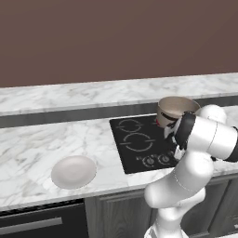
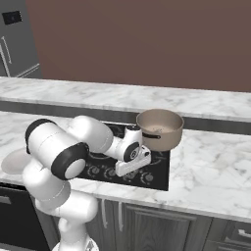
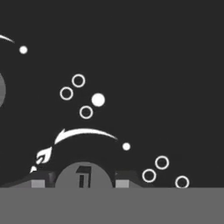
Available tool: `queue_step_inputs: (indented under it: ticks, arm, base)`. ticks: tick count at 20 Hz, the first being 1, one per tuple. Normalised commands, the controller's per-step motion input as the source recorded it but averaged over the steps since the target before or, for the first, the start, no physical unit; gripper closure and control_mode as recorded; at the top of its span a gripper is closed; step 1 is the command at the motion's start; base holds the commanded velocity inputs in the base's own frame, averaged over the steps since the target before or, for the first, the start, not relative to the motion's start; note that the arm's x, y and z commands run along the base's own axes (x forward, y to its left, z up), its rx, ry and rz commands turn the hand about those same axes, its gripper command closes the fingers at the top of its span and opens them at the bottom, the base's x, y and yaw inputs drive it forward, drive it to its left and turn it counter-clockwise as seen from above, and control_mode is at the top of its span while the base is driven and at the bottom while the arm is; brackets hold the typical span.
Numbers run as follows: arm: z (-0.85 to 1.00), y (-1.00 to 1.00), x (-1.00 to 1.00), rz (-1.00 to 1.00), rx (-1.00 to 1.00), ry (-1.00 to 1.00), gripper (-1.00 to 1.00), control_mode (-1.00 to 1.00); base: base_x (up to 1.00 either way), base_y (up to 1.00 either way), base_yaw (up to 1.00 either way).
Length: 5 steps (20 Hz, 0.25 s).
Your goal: Retrieve the frozen meat and place it in the pot on a burner. Then turn the burner on.
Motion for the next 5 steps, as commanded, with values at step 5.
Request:
queue_step_inputs:
  ticks: [5]
  arm:
    - [-0.23,0.00,0.00,0.28,0.00,0.00,1.00,-1.00]
  base:
    - [0.00,0.00,0.00]
